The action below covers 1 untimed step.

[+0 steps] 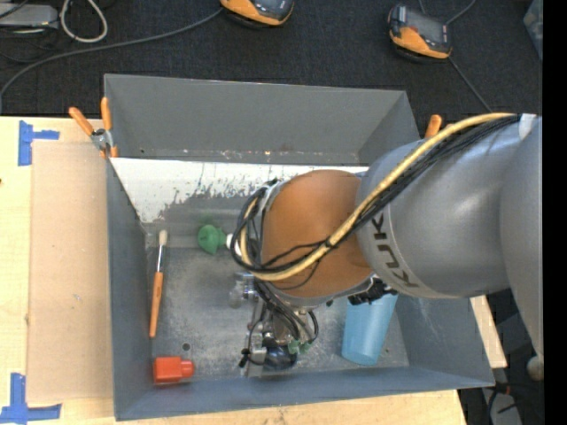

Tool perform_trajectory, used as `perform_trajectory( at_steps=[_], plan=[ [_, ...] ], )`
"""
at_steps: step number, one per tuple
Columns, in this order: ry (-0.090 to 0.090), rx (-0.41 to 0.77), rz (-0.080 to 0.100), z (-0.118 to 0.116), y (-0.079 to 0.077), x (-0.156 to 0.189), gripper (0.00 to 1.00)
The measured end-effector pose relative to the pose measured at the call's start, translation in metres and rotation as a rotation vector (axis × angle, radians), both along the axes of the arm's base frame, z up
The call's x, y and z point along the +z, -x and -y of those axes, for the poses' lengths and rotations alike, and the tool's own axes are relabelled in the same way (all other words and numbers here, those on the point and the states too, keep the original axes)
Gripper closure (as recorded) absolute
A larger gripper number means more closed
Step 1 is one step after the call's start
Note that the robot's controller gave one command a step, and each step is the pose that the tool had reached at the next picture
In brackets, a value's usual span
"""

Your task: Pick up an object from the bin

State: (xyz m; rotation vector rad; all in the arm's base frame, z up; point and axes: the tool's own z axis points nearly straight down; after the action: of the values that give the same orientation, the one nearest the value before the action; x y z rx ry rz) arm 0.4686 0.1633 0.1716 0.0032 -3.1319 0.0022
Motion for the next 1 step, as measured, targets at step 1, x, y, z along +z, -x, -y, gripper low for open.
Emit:
perform_trajectory(
  at_steps=[1],
  plan=[
    [-0.001, -0.005, 0.007, 0.0011, -0.0021, 0.0030, 0.00]
  ],
)
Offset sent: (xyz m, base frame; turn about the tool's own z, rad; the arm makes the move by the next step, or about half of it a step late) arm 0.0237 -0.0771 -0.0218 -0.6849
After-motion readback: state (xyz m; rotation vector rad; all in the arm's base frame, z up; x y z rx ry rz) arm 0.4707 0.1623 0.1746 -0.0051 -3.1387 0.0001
